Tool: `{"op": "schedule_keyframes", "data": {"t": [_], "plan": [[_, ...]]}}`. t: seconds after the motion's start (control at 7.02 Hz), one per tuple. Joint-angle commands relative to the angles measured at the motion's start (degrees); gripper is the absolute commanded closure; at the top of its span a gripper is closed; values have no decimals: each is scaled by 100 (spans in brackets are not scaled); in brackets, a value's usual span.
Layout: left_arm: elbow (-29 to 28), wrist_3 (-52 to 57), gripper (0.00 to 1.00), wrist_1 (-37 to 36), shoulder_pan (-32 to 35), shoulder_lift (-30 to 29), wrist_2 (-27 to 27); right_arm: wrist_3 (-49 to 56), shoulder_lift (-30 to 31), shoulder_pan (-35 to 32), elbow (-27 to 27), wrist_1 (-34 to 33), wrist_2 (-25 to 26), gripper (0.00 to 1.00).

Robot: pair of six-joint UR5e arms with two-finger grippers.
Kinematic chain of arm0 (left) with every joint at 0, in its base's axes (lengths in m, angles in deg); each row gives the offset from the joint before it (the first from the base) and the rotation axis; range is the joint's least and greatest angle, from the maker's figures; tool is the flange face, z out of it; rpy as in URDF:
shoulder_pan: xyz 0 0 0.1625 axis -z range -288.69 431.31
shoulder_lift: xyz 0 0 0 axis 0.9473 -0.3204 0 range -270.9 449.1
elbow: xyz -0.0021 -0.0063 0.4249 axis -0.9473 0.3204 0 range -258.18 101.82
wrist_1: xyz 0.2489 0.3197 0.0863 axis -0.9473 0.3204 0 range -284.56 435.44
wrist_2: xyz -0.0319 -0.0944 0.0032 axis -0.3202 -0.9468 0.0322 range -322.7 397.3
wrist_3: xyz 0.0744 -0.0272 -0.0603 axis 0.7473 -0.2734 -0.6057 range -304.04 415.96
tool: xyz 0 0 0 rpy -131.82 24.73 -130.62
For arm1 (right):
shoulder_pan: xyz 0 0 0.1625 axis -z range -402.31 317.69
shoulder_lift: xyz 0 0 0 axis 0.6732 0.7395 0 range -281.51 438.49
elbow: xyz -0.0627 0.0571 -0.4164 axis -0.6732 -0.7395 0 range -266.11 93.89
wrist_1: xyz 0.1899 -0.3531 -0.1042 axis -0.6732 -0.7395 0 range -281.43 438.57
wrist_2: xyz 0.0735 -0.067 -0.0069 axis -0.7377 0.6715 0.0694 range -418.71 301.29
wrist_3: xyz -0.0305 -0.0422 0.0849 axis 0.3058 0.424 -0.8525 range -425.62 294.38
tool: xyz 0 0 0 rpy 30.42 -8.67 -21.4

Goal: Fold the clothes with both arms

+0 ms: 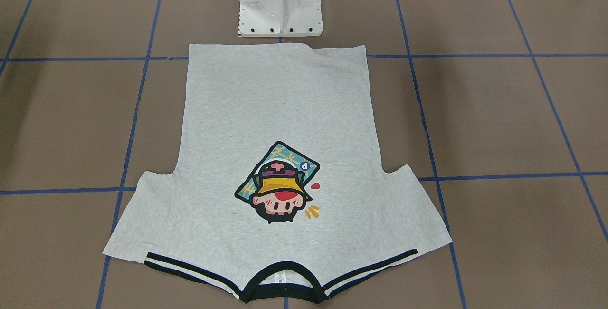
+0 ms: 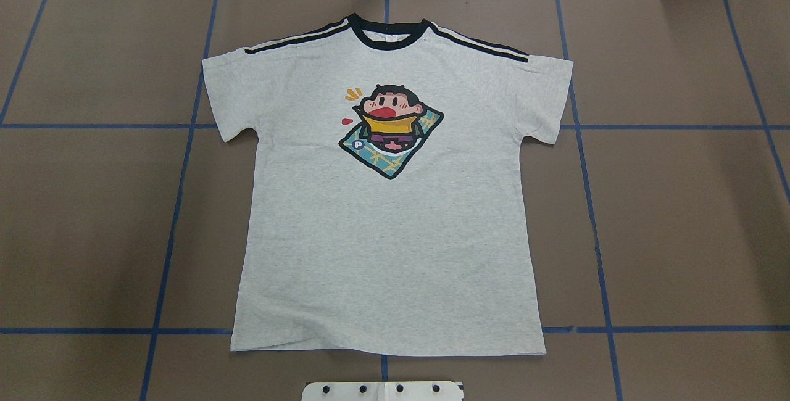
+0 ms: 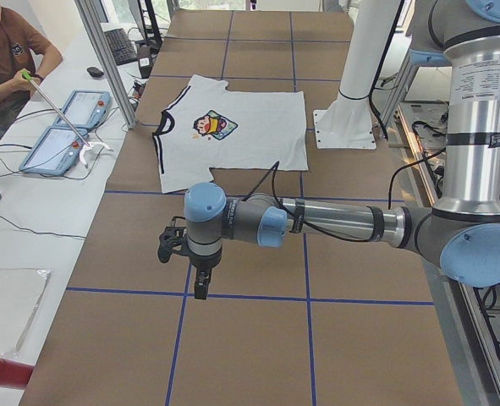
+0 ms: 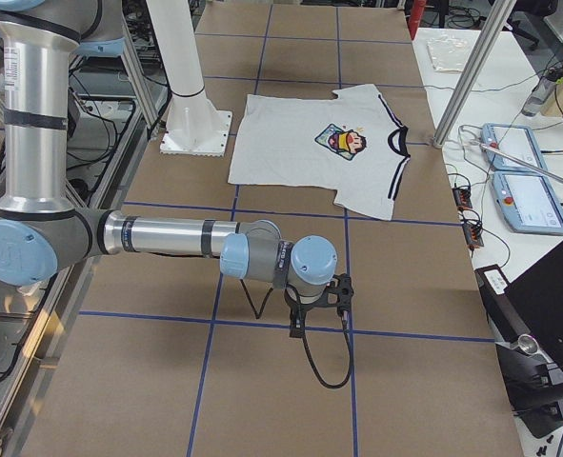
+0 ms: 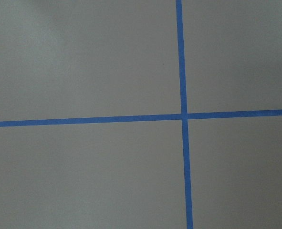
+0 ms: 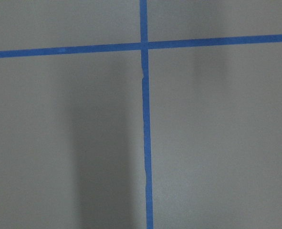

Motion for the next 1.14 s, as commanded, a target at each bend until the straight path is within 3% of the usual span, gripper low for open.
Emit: {"op": "schedule_keyframes", "data": {"t": [0.0, 0.43, 0.57, 1.0], "plan": [[12, 0, 0, 8, 0, 22, -9, -18, -22, -1, 53, 1, -9, 0], [239, -17, 0, -27, 9, -4, -18, -1, -180, -1, 89, 10, -1, 0], [249, -26, 0, 17, 9, -13, -340, -1, -216, -1, 106, 10, -1, 0], [197, -26, 0, 918, -69, -145, -868, -19, -690, 51, 55, 97, -202, 0]]}}
